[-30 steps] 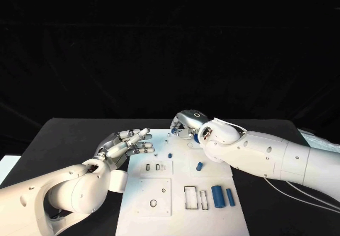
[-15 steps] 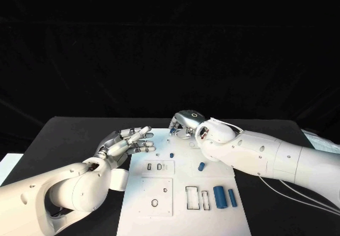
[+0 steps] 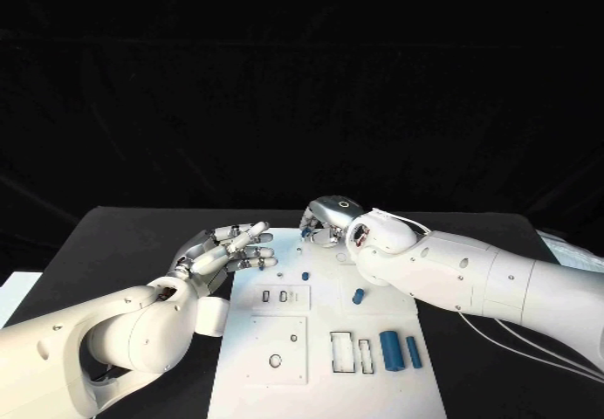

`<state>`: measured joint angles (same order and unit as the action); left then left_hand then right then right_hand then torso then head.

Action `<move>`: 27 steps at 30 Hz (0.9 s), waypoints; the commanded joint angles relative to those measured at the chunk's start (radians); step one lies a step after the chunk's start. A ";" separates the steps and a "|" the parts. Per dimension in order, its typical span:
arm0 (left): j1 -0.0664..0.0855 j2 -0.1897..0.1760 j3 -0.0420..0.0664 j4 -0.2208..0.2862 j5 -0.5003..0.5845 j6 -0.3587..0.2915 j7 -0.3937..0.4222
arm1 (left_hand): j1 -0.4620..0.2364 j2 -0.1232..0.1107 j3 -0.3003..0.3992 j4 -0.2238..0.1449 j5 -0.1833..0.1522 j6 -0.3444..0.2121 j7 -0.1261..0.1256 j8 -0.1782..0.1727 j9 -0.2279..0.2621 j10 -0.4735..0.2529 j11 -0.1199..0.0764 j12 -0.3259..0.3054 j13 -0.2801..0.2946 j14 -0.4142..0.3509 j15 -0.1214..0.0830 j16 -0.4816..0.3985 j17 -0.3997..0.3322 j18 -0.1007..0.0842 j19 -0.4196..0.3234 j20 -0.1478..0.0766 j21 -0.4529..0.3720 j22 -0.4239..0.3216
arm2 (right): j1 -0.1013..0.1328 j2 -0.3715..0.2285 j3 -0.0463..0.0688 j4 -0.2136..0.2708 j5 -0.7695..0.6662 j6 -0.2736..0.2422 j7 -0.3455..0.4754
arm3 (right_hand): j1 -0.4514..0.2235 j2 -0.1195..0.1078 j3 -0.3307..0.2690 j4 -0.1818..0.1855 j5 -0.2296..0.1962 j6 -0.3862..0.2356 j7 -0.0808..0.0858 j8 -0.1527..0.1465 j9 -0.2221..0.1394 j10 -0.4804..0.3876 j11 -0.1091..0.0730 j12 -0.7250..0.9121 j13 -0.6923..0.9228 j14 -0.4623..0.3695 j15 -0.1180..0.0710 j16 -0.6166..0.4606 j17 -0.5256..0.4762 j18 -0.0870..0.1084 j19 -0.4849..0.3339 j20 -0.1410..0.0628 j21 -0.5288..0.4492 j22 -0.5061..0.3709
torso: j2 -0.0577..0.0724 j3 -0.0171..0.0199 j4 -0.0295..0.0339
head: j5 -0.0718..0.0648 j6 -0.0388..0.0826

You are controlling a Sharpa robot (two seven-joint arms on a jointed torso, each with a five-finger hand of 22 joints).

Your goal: Assemble the parts on the task board

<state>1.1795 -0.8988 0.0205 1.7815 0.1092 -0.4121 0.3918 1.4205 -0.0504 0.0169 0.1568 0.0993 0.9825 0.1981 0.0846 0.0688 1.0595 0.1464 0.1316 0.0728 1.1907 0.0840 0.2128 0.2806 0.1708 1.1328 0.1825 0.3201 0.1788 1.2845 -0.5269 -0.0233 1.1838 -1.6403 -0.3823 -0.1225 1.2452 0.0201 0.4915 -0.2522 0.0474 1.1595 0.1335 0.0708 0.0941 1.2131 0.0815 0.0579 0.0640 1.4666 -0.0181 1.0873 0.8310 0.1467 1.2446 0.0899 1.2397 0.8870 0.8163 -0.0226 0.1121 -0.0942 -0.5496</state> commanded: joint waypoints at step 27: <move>0.016 0.002 0.001 -0.009 0.003 0.022 -0.004 | -0.013 0.001 -0.008 0.000 0.002 -0.004 0.007 -0.006 0.000 -0.007 0.003 -0.006 -0.001 -0.003 0.004 0.001 0.003 0.005 0.005 0.002 0.004 0.002 | -0.004 -0.014 -0.004 0.025 -0.025 -0.007 -0.005 | 0.018 -0.099 -0.107 0.059 0.007 -0.238 0.028 -0.003 -0.025 -0.303 0.045 0.023 0.003 -0.035 0.049 -0.106 -0.163 0.012 -0.106 0.044 -0.091 -0.165 | 0.003 0.0000 0.0014 | 0.000 0.006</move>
<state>1.1936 -0.8978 0.0204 1.7719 0.1099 -0.4094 0.3862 1.4172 -0.0469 0.0169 0.1569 0.0993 0.9789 0.2017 0.0846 0.0689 1.0595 0.1464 0.1316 0.0728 1.1907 0.0840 0.2128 0.2824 0.1707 1.1328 0.1825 0.3201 0.1795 1.2799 -0.5322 -0.0278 1.1972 -1.6578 -0.3532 -0.1303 1.2502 -0.0804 0.3913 -0.1940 0.0523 0.9118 0.1604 0.0655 0.0674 0.8969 0.1304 0.0750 0.0659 1.4272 0.0287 0.9787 0.6662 0.1467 1.1354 0.1343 1.1499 0.7208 0.8192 -0.0230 0.1134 -0.0931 -0.5454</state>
